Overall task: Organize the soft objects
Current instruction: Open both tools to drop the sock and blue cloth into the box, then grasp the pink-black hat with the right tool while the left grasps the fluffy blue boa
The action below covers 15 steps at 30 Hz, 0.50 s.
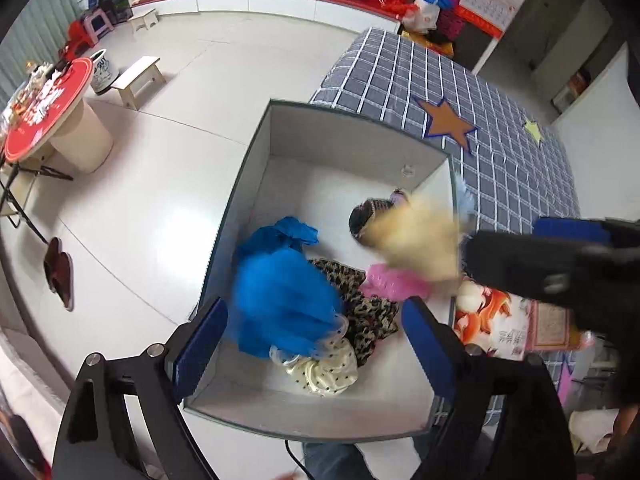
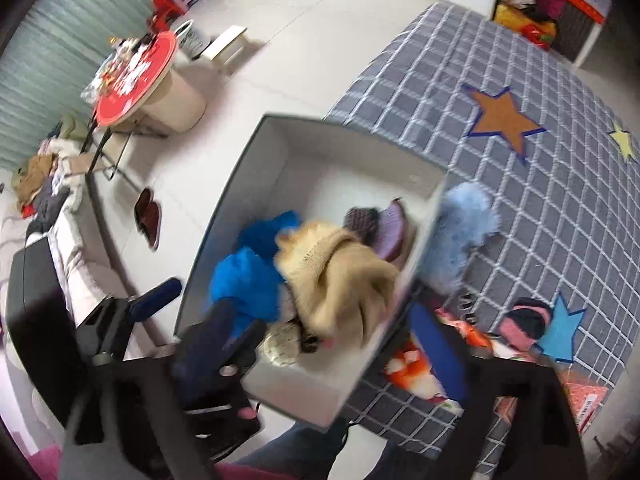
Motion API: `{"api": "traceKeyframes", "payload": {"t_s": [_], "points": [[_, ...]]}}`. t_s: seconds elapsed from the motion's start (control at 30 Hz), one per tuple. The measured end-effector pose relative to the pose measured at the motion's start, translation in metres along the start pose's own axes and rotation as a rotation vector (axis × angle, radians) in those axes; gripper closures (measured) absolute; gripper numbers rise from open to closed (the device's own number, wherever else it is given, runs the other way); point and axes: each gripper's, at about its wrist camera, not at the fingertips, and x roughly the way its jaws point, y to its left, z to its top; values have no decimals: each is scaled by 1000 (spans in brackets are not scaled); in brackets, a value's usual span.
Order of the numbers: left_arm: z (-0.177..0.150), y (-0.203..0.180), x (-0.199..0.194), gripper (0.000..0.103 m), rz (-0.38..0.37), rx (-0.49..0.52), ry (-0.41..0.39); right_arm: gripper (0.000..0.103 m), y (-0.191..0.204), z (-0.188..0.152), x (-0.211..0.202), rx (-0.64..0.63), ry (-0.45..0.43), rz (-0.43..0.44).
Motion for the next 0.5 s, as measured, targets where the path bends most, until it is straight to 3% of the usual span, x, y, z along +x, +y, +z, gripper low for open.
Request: {"api": "traceKeyframes", "payload": {"t_s": [0.03,0.1,0.23,0.37,0.5], "points": [[1,1,-1,11,-14,-8,-5,1,-7,0,-4,14,-3,14],[4,2,-6,0,-54,-30,-40,2,-26,1,-14,47,-4,22],[13,-10,-18,0,-105,-10,-111,2,-77,3,-31,133,-22,-49],[21,-34,-16,0,-99,36,-96,2,-135,2,-29,278,16,-105],[23,-64,-10,0,-87,114,-56,2,-178,1,-5,377,119,-129]]}}
